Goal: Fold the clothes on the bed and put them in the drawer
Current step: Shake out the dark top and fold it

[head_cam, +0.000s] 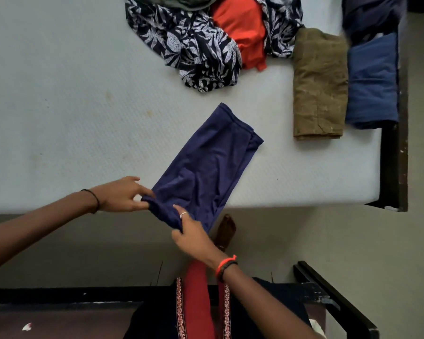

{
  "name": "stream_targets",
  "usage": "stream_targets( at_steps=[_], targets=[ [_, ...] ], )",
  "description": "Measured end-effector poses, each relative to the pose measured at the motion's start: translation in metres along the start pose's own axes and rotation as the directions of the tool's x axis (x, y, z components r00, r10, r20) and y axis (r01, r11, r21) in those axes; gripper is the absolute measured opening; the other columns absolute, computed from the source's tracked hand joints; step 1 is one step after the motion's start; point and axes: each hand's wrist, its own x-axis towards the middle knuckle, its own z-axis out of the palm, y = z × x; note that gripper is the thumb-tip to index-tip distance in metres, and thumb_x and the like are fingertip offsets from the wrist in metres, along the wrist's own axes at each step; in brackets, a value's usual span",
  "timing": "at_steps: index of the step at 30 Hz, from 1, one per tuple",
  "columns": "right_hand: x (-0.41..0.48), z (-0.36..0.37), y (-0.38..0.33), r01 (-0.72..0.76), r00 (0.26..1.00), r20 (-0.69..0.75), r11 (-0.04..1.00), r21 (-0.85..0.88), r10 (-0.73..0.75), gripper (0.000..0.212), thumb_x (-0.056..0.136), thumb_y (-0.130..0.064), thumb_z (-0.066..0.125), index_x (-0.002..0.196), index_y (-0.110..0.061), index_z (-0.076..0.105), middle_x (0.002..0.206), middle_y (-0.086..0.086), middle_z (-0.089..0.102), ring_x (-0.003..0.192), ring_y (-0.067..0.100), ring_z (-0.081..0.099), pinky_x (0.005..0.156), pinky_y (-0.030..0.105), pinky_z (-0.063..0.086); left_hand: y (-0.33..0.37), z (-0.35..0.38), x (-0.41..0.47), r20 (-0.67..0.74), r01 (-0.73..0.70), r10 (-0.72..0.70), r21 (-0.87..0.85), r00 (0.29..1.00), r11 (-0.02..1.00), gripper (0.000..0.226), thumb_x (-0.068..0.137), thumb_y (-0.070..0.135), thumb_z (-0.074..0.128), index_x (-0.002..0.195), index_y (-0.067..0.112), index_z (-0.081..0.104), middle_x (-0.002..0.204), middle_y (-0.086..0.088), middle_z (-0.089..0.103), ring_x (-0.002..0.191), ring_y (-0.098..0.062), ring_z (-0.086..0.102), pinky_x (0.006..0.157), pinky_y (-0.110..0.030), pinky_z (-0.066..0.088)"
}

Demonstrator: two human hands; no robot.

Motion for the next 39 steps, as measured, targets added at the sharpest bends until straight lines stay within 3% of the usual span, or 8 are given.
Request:
stream_targets(
  at_steps=[5,9,17,20,23,26,31,39],
  targets=[
    [0.021,-0.072,0.01,-0.006,0.991,-0.129,0.983,0.182,0.03,0.033,0.087,-0.013,0.06,0.121,-0.013,0.058,0.107,0.0,0.06,0.096,0.01,0.055,0.087,0.021,0.04,-0.006,-0.027,0.023,-0.21,-0.003,-0.093,-0.417,0.973,0.909,0.07,0.06,0.088,0.045,0.097,0.033,0.069,0.091,0.012,0.072,0.089,-0.004,0.065,0.084,-0.027,0.05],
    [0.046,-0.115,0.027,-0.029,0.979,-0.183,0.954,0.299,0.087,0.026,0.088,-0.017,0.063,0.113,-0.01,0.061,0.109,0.001,0.062,0.101,0.013,0.057,0.091,0.025,0.043,-0.002,-0.039,0.064,-0.316,-0.033,-0.159,-0.528,0.935,0.849,0.012,0.085,0.043,0.064,0.087,0.032,0.069,0.089,0.003,0.071,0.087,-0.009,0.064,0.082,-0.029,0.047],
    [0.067,-0.111,0.046,-0.092,0.857,-0.491,0.985,0.149,0.154,0.042,0.093,-0.023,0.057,0.131,-0.008,0.048,0.13,0.012,0.054,0.119,0.027,0.05,0.098,0.028,0.036,0.001,-0.037,0.119,-0.484,0.112,-0.291,-0.365,0.825,0.924,0.037,0.09,0.034,0.059,0.12,0.012,0.055,0.116,-0.009,0.061,0.103,-0.023,0.058,0.088,-0.033,0.045],
    [0.052,-0.079,0.046,-0.081,0.727,-0.671,0.952,-0.295,-0.146,0.059,0.091,-0.028,0.056,0.142,-0.005,0.036,0.137,0.016,0.046,0.127,0.032,0.042,0.105,0.043,0.035,-0.003,-0.022,0.1,-0.731,-0.011,0.001,-0.009,0.682,1.0,0.059,0.09,0.05,0.05,0.136,0.014,0.041,0.136,-0.007,0.048,0.121,-0.023,0.05,0.101,-0.039,0.039],
    [0.047,-0.038,0.05,-0.007,0.78,-0.491,0.779,-0.628,-0.388,0.089,0.079,-0.042,0.063,0.148,-0.001,0.023,0.153,0.017,0.027,0.144,0.03,0.021,0.116,0.051,0.019,-0.013,0.002,0.08,-0.544,-0.041,0.305,0.443,0.782,0.896,0.083,0.085,0.066,0.037,0.149,0.017,0.019,0.156,-0.002,0.02,0.143,-0.015,0.021,0.118,-0.04,0.014],
    [0.051,-0.008,0.059,0.007,0.858,-0.324,0.641,-0.767,-0.398,0.089,0.077,-0.031,0.063,0.147,0.003,0.019,0.155,0.021,0.018,0.146,0.03,0.013,0.116,0.054,0.012,-0.022,0.032,0.079,-0.361,-0.041,0.398,0.695,0.844,0.717,0.075,0.088,0.047,0.037,0.15,0.012,0.015,0.158,-0.007,0.011,0.146,-0.02,0.012,0.118,-0.044,0.01],
    [0.068,-0.009,0.071,-0.136,0.863,-0.404,0.63,-0.765,-0.304,0.061,0.085,-0.004,0.032,0.146,0.004,0.025,0.154,0.022,0.022,0.145,0.031,0.019,0.113,0.058,0.013,-0.019,0.048,0.101,-0.428,0.069,0.386,0.737,0.817,0.672,0.062,0.09,0.005,0.024,0.15,0.009,0.009,0.158,-0.01,0.01,0.146,-0.023,0.012,0.118,-0.045,0.014],
    [0.058,-0.016,0.068,-0.145,0.888,-0.389,0.654,-0.742,-0.244,0.063,0.084,-0.01,0.035,0.144,0.006,0.026,0.152,0.025,0.026,0.143,0.034,0.023,0.113,0.058,0.021,-0.015,0.017,0.093,-0.27,-0.063,0.293,0.628,0.917,0.776,0.062,0.093,0.024,0.021,0.15,0.013,-0.001,0.158,-0.005,0.004,0.145,-0.01,-0.004,0.117,-0.034,-0.004]
  ],
)
